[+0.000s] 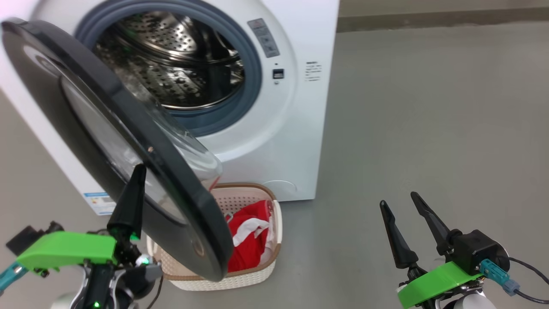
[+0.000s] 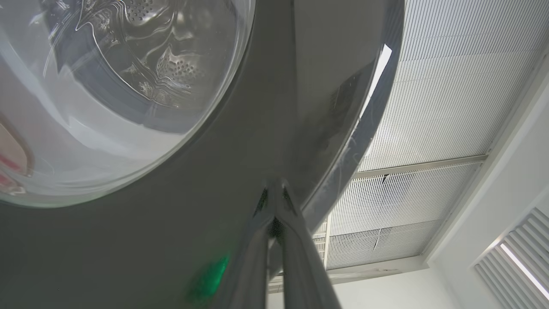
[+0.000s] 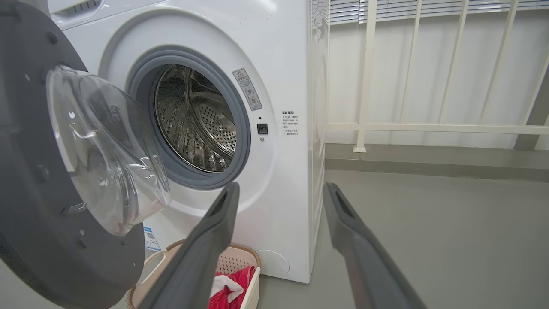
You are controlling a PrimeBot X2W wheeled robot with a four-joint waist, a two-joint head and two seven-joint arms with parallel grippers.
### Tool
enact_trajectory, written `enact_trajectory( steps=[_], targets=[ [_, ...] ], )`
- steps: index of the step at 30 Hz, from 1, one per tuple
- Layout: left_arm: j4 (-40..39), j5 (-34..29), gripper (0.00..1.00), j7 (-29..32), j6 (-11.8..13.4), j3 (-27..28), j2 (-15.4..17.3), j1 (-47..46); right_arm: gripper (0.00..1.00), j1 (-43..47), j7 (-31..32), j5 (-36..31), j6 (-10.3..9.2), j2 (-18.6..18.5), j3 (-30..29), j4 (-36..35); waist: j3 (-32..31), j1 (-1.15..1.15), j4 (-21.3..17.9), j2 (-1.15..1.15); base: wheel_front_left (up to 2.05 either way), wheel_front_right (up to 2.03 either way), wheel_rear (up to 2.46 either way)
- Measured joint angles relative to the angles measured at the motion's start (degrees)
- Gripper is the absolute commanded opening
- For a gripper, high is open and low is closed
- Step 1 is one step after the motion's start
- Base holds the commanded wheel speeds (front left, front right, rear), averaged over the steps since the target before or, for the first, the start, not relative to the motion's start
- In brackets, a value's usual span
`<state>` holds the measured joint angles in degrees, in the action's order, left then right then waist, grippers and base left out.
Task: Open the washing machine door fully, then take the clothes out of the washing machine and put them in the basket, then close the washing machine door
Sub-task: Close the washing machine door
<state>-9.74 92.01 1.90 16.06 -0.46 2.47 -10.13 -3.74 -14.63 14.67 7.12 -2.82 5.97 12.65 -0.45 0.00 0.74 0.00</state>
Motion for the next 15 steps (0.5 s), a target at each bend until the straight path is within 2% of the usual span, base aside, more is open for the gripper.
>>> enact_trajectory(
  steps=[6, 15],
  targets=[
    [1.5, 0.9, 0.00, -1.9, -0.1, -1.5, 0.0, -3.4, 1.00, -0.3, 0.0, -0.1, 0.00, 0.0, 0.2, -0.1, 0.9, 0.00, -2.7, 0.00, 0.00, 0.00, 0.00],
    [7.3, 1.9, 0.00, -4.6, -1.8, -2.7, -0.2, -12.0, 1.00, -2.4, 0.0, -0.1, 0.00, -0.1, 0.1, -0.6, 4.0, 0.00, -6.2, 0.00, 0.00, 0.00, 0.00]
  ],
)
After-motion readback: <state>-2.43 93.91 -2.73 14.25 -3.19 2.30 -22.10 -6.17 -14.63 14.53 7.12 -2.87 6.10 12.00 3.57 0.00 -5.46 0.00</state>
